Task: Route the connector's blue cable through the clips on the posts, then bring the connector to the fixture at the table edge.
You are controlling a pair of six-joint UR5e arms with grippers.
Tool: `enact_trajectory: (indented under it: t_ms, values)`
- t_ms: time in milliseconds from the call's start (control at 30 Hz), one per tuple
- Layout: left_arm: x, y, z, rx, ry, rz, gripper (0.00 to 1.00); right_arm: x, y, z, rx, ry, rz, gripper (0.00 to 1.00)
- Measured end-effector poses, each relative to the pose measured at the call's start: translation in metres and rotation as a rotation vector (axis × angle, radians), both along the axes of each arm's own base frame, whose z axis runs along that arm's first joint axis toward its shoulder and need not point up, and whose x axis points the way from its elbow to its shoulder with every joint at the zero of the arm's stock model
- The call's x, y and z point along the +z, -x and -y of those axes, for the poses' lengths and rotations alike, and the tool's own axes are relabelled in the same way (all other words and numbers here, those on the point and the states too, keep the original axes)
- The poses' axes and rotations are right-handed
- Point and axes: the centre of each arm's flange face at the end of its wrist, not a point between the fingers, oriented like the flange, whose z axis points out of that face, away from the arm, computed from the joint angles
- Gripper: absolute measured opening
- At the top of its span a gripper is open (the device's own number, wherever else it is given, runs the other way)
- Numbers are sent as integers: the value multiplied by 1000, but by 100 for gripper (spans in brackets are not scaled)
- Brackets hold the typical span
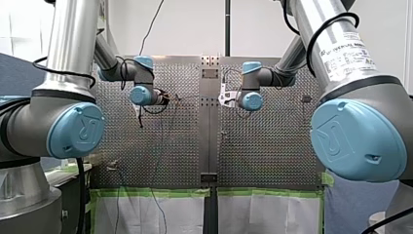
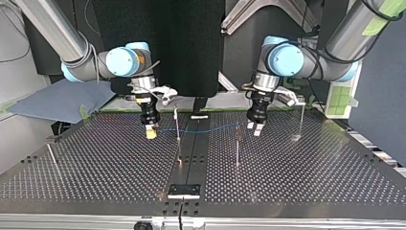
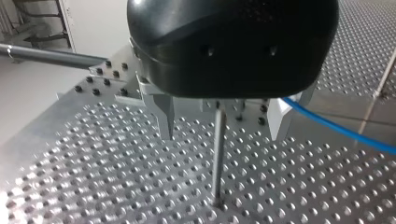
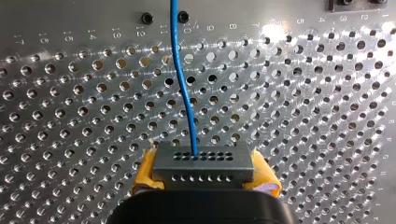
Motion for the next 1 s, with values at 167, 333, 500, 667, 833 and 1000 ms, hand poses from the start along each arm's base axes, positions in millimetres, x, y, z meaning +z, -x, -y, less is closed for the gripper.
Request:
enact_trajectory:
  t_ms: [167,333,500,667,833,1000]
  values:
    - [2,12,7,-34,6,-23,100,0,0,0,1,0,0,0]
    - [-4,23,16,-70,5,-68,100,0,-1,-1,3,-1,0,0]
    - [-6,29,20,-81,2,-92,100,0,-1,-1,4,-2,-2,0]
    - [-5,30,19,-71,-2,-92,100,0,-1,-2,4,-3,-2,0]
    - [2,31,18,-66,-4,-77,100,-1,-1,-2,4,-4,-3,0]
    - [8,33,19,-68,-16,-60,100,-1,-1,-2,4,-4,-3,0]
